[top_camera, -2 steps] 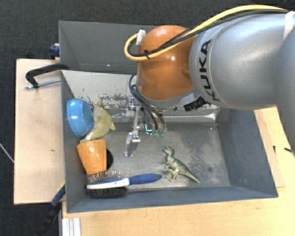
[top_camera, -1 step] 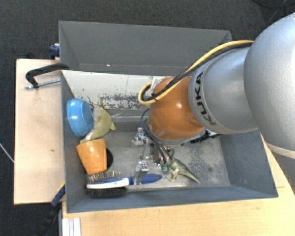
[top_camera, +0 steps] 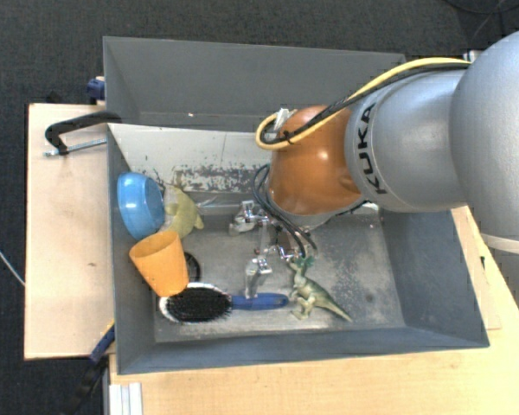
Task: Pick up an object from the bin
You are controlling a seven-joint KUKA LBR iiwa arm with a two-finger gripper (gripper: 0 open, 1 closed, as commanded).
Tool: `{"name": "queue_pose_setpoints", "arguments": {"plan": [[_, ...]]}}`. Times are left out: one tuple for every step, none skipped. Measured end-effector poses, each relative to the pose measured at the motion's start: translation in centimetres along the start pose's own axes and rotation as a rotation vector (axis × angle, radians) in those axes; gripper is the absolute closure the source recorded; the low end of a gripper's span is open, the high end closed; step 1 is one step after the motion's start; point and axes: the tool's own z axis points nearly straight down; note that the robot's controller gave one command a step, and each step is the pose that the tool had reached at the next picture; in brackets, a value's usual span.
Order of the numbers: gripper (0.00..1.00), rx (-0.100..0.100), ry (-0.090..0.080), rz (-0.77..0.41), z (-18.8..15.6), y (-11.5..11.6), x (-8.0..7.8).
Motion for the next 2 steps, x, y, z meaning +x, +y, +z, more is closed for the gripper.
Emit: {"name": "queue_pose_setpoints", "arguments": {"plan": [[0.00,0.025,0.032,-0.078,-4.2,-4.4,6.8],[0.00,0.024,0.039,0.008,-1.1,-3.7,6.9]]}}
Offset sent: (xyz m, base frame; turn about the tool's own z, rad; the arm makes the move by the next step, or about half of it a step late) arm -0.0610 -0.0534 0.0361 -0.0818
